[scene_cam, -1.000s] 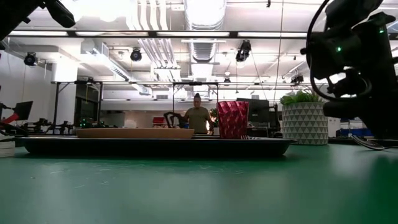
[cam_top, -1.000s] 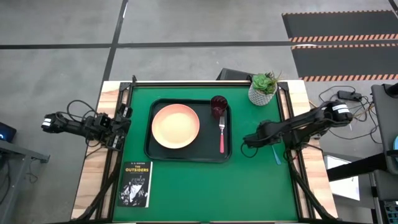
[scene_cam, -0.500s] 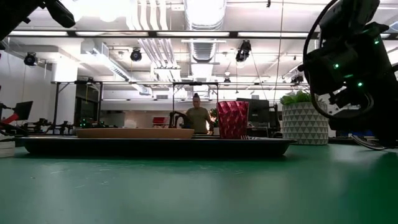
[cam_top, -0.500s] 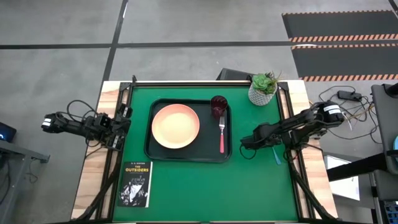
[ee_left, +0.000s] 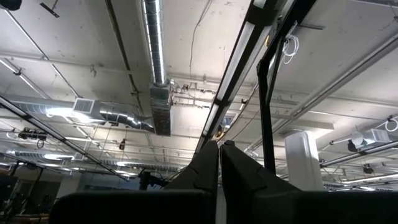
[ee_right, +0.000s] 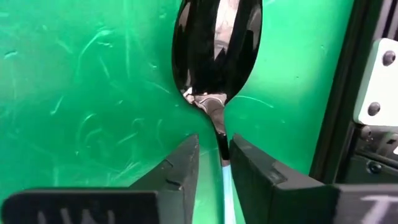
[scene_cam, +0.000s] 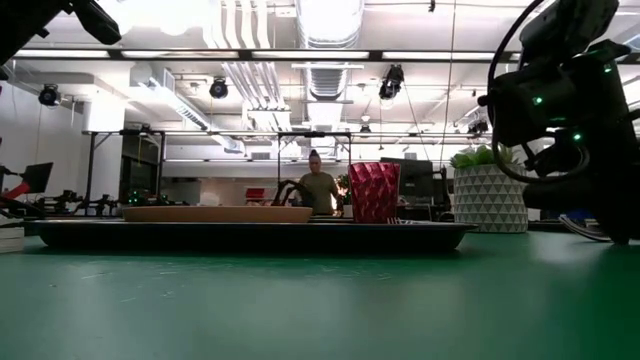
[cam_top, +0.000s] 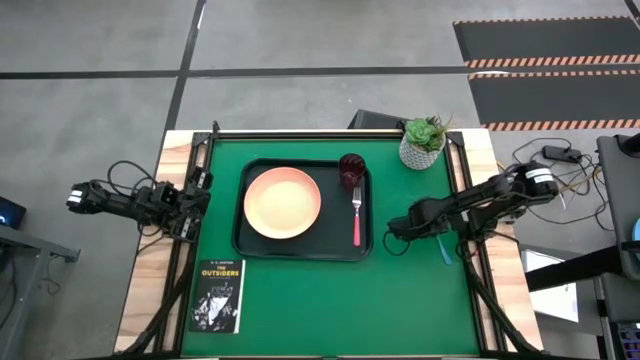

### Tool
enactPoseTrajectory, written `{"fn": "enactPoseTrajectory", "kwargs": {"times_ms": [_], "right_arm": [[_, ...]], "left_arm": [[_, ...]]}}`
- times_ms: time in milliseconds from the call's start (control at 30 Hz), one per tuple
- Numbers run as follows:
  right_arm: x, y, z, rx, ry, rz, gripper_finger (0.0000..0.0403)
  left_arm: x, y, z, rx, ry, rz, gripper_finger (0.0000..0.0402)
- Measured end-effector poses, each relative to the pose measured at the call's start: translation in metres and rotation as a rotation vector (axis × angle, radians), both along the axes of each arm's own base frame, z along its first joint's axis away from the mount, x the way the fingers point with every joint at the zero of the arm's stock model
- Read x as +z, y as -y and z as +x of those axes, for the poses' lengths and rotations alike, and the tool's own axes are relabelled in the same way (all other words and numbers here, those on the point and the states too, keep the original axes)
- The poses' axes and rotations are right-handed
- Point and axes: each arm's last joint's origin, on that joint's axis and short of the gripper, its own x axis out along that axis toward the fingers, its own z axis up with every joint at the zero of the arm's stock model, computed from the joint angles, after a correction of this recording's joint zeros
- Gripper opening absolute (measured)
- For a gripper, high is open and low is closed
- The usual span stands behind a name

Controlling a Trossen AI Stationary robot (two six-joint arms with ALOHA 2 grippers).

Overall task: Pick and place plate/cup/fork/spoon on tray
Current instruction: Put the blue spoon on the blue tray

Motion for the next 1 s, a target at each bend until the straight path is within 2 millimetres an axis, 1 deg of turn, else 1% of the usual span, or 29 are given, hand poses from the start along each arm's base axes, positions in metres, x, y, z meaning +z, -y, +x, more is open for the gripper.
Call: {"fn": "enactPoseTrajectory", "kwargs": {"times_ms": [300,500,667,867,1000], "right_arm": [[0.006,-0.001,0.007,0.021,0.035,0.03,0.0015],[0.011,-0.004,0.019,0.045,0.102,0.09,0.0011],[0.02,-0.005,0.028,0.087,0.137,0.097,0.001],[0.034,-0.012,0.038,0.138,0.201,0.037,0.0009],[0.047,-0.017,0.048,0.139,0.268,-0.032,0.0009]], "left_arm": [[0.0,0.0,0.0,0.0,0.0,0.0,0.0],[0.0,0.0,0.0,0.0,0.0,0.0,0.0],[0.0,0.0,0.0,0.0,0.0,0.0,0.0],[0.0,0.0,0.0,0.0,-0.001,0.0,0.0],[0.0,0.0,0.0,0.0,-0.001,0.0,0.0]]}}
